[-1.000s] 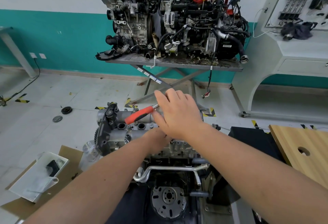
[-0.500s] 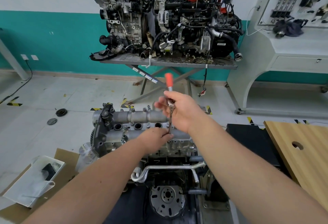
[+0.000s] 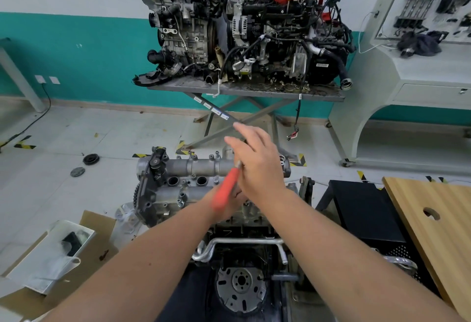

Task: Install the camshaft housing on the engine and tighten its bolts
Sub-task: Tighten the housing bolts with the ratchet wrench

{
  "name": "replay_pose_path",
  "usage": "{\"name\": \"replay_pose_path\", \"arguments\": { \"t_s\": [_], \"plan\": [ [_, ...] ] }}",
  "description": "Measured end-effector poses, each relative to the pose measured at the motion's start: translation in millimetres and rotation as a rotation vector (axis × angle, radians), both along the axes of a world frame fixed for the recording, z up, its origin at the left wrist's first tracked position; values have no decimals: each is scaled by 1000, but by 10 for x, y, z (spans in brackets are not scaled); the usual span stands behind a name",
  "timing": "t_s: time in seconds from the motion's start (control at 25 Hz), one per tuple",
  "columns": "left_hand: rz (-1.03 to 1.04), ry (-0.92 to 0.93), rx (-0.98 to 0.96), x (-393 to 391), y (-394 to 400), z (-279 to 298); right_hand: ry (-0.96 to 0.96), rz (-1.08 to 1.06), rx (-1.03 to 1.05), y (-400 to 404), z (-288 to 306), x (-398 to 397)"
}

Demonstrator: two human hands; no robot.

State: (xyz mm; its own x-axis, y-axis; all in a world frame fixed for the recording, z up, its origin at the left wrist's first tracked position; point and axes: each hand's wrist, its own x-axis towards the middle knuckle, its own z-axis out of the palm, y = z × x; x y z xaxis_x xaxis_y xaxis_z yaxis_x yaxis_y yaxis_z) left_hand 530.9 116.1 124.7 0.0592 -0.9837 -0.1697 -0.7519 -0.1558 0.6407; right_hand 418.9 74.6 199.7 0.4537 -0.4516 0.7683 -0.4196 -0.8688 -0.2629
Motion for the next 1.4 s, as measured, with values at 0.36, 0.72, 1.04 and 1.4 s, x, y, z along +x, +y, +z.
{"name": "replay_pose_path", "arguments": {
  "t_s": [0.36,0.72,1.04,1.4],
  "plan": [
    [-5,-27,113,-25,-34,36,778,-106,41,-80,463,-45],
    [-40,-79,69,9,-31,20,1052,-16,327,-289,890,2],
    [-40,-65,67,5,-23,28,-854,595,1741,-137,261,-79],
    [-22,-51,48,1,-12,34,-439,150,456,-43,-117,-93]
  ]
}}
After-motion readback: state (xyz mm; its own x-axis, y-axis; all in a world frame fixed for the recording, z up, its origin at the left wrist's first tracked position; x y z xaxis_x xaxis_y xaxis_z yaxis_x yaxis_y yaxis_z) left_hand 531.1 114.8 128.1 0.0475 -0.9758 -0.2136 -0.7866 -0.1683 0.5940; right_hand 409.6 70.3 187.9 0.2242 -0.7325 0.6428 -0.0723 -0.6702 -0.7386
